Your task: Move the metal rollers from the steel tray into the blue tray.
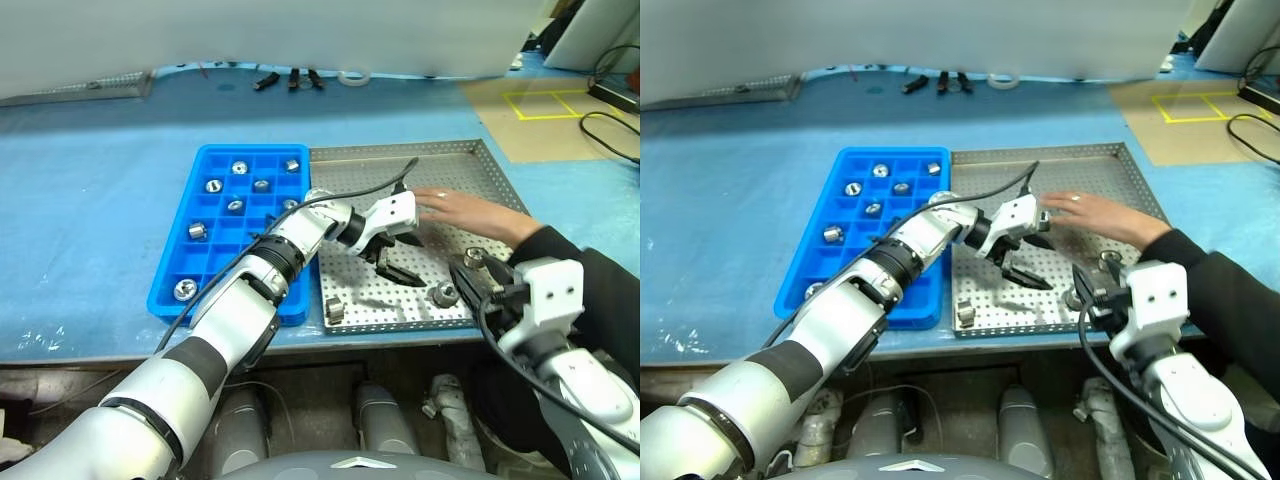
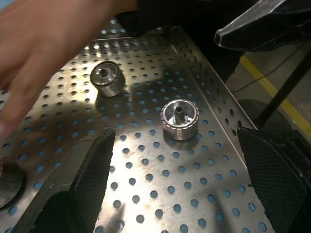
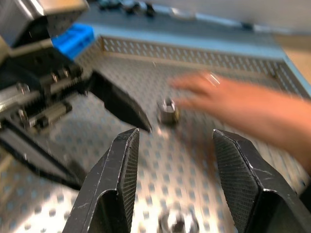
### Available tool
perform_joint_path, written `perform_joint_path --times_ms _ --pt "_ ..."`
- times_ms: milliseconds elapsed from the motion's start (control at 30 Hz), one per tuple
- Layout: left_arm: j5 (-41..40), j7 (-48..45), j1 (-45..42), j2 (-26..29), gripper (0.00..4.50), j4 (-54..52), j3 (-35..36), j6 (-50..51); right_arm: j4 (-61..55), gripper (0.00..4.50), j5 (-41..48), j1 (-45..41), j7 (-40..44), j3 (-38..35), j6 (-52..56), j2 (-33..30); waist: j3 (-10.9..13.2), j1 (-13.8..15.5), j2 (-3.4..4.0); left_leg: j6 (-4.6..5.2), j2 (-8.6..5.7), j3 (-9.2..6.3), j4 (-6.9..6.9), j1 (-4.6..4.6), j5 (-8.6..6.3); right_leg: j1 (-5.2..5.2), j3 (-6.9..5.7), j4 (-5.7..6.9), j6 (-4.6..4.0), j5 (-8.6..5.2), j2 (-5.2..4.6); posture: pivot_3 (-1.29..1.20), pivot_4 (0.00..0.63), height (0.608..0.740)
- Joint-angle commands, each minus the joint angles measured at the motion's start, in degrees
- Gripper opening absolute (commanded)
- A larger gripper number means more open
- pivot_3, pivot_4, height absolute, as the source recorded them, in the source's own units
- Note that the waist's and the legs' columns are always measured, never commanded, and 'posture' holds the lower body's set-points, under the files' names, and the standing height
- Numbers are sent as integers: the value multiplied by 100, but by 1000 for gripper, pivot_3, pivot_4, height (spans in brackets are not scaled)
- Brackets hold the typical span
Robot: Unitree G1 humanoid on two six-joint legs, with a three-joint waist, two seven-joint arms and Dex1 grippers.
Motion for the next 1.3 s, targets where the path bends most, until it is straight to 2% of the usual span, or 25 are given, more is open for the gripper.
perform_joint_path --times_ms 33,167,267,467,767,800,867,933,967,1133,1300 --pt "329 -54 -174 -237 4269 435 -38 -487 -268 2468 -6 1147 39 -53 -875 274 1 -100 -1 3 0 -1 5 -4 -3 3 -4 -1 15 -9 -2 -823 150 740" --pt "661 169 -188 -484 4269 815 -19 -748 -268 2468 -79 2257 92 204 -1618 448 2 -472 -4 22 -7 -5 35 -22 -24 1 -6 -16 23 -14 -16 -866 150 740" --pt "798 502 -175 -709 4269 1002 72 -778 -268 2468 -163 2651 -30 406 -2010 520 2 -737 -4 33 -13 -29 70 -33 -50 10 -10 -24 36 -21 -28 -879 150 740" --pt "1041 1106 -165 -915 4269 1226 130 -754 -268 2468 -295 2804 -322 763 -2306 384 2 -1282 -4 86 -88 -77 73 -37 -88 73 -32 -92 55 -29 -96 -891 150 740" --pt "1185 1250 -45 -980 4269 1285 211 -763 -268 2468 -191 2728 -706 813 -2335 102 2 -1744 -4 162 -184 -124 101 -44 -145 172 -107 -145 101 -51 -214 -893 150 740" --pt "1176 1237 -37 -985 3958 1282 232 -764 -268 2468 -187 2721 -752 842 -2344 61 2 -1786 -4 165 -186 -136 102 -44 -147 194 -135 -163 101 -51 -222 -894 150 740" --pt "1212 1287 -30 -968 3685 1293 233 -755 -268 2468 -177 2703 -851 911 -2362 -25 2 -1842 -4 176 -192 -148 106 -40 -154 223 -170 -182 103 -52 -238 -893 150 740" --pt "1240 1304 -18 -949 3082 1307 228 -726 -268 2468 -157 2676 -947 959 -2365 -111 2 -1910 -4 183 -201 -150 111 -43 -160 231 -177 -183 110 -56 -252 -891 150 740" --pt "1249 1239 -4 -933 3082 1307 218 -743 -268 2468 -137 2652 -1000 979 -2364 -160 2 -1949 -5 187 -205 -152 114 -45 -162 235 -181 -183 113 -58 -257 -891 150 740" --pt "1266 1270 -9 -862 1763 1293 246 -747 -268 2468 48 2407 -1287 1006 -2265 -475 3 -2139 -6 202 -228 -161 127 -45 -172 260 -209 -185 128 -67 -294 -877 150 740" --pt "1209 1184 -28 -777 1721 1285 341 -692 -268 2468 330 2161 -1496 959 -2127 -794 3 -2216 -5 209 -238 -180 145 -46 -177 282 -229 -187 138 -72 -306 -857 150 740"
